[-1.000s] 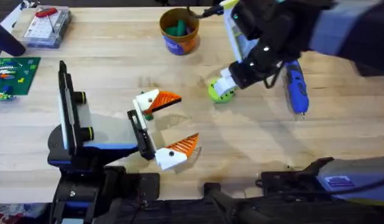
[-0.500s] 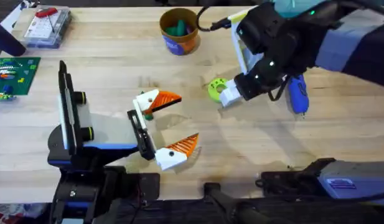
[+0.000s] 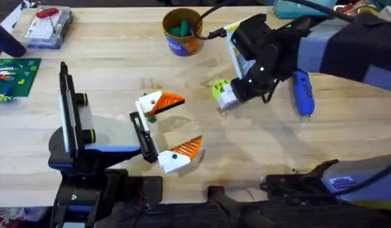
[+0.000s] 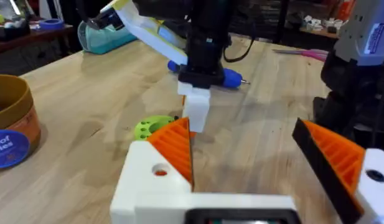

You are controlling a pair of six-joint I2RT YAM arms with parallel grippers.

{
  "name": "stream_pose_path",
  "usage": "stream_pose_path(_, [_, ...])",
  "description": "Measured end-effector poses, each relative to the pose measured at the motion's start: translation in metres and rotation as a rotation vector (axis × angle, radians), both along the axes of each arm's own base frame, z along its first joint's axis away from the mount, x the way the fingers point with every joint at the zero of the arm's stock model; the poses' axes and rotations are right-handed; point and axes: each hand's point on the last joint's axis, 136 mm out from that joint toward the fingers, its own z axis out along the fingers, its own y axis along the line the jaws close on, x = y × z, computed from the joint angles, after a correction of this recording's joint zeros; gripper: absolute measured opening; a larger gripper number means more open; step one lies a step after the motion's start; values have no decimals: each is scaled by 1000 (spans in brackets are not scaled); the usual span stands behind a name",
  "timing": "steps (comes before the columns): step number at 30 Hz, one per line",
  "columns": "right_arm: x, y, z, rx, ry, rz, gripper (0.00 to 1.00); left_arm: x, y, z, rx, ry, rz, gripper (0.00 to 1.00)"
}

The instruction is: Pick up the gripper from the table and insert it into the empty holder that is missing its gripper. Then pick up a screw, insert it into the mounting hole, and use the screwdriver to tighten it. Finally, clean up the table by picking up the vegetable and placing it into the bucket.

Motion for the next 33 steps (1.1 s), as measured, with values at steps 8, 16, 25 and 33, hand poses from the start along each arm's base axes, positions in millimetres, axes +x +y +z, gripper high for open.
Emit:
stream_pose_path(8, [13, 9, 0, 35, -50, -3, 805, 0, 0, 0, 0, -1, 0, 990])
stream_pose_path(16, [12, 9, -5, 31, -31, -5, 592, 0, 0, 0, 0, 0, 0, 990])
stream_pose_path(25, [12, 10, -5, 36, -30, -4, 455, 0, 0, 0, 0, 0, 0, 990])
stream_pose_path(33, [12, 10, -5, 37, -32, -4, 376, 0, 0, 0, 0, -1, 0, 990])
